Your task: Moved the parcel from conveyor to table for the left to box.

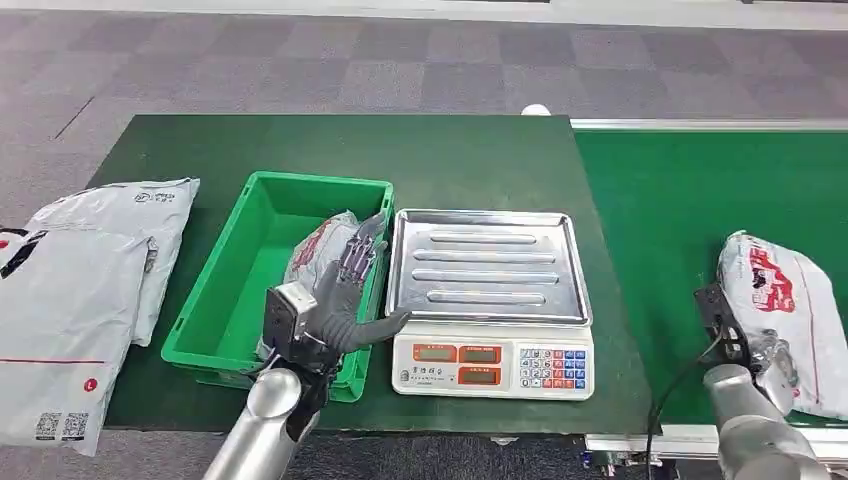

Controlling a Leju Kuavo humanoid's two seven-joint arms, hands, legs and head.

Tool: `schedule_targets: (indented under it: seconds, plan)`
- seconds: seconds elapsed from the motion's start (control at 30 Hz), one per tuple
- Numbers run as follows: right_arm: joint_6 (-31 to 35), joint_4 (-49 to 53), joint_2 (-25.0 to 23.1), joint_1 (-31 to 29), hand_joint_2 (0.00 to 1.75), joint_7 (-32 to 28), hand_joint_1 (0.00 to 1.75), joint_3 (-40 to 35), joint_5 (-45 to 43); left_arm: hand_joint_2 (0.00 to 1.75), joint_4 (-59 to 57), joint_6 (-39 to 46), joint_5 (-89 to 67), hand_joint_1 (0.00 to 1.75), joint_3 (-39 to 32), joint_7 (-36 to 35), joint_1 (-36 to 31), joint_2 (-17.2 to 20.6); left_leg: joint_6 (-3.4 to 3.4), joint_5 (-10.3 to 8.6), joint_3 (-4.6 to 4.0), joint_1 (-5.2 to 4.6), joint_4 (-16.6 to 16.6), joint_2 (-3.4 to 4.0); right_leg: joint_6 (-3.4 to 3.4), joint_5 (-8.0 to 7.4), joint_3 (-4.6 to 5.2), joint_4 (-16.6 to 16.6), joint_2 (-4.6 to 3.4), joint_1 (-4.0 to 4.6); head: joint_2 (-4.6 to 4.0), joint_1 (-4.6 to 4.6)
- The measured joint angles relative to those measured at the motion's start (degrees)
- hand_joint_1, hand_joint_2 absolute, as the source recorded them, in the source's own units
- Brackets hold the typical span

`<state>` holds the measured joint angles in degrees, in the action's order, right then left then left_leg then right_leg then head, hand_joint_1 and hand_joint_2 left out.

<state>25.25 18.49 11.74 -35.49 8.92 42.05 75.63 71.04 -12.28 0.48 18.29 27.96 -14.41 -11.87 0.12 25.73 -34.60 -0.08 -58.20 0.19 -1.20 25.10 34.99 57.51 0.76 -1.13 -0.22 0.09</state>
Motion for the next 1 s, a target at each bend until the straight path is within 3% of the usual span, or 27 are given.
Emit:
schedule_targets:
  seconds: [0.47,0.5,0.53,0.83,0.87,1.0]
  plan:
    - [0.5,-0.5,-1.6,-1.3,1.75,-0.7,0.0,0.0,1.0,1.75,1.1,0.2,0.2,0.0,0.0,0.1,0.7,0.3,0.0,0.0,0.0,0.0,0.0,-0.01,0.0,0.0,-0.01,0.0,0.01,0.0,0.0,0.0]
    - [0.5,-0.5,-1.7,-1.4,1.75,-0.8,0.09,0.0,1.0,1.75,1.1,0.2,0.2,0.0,0.0,0.1,0.7,0.3,0.0,0.0,0.0,0.0,0.0,-0.01,0.0,0.0,-0.01,0.0,0.02,0.0,0.0,0.0]
    - [0.4,-0.5,-1.8,-1.4,1.75,-1.0,0.49,0.0,1.0,1.75,1.1,0.2,0.2,0.0,0.0,0.1,0.7,0.3,0.0,0.0,0.0,0.0,0.0,-0.01,0.0,0.0,-0.01,0.0,0.02,0.0,0.0,0.0]
    - [0.7,-0.5,-2.4,-1.8,1.75,-1.2,0.49,-0.2,1.2,1.75,1.1,0.2,0.2,0.0,0.0,0.2,1.1,0.3,0.0,-0.01,0.0,0.0,0.0,-0.01,0.0,0.0,-0.01,0.0,0.01,0.0,0.0,0.0]
    - [0.8,-0.5,-2.4,-1.9,1.75,-1.2,1.69,-0.2,1.2,1.75,1.1,0.2,0.2,0.0,0.0,0.2,1.1,0.3,0.0,0.0,0.0,0.0,0.0,-0.01,0.0,0.0,-0.01,0.0,0.01,0.0,0.0,0.0]
    - [0.8,-0.5,-2.6,-2.0,1.75,-1.2,1.75,-0.2,1.3,1.75,1.1,0.2,0.2,0.0,0.0,0.2,1.1,0.3,0.0,-0.01,0.01,0.01,0.0,-0.01,0.0,0.0,-0.01,0.0,0.01,0.0,0.0,0.0]
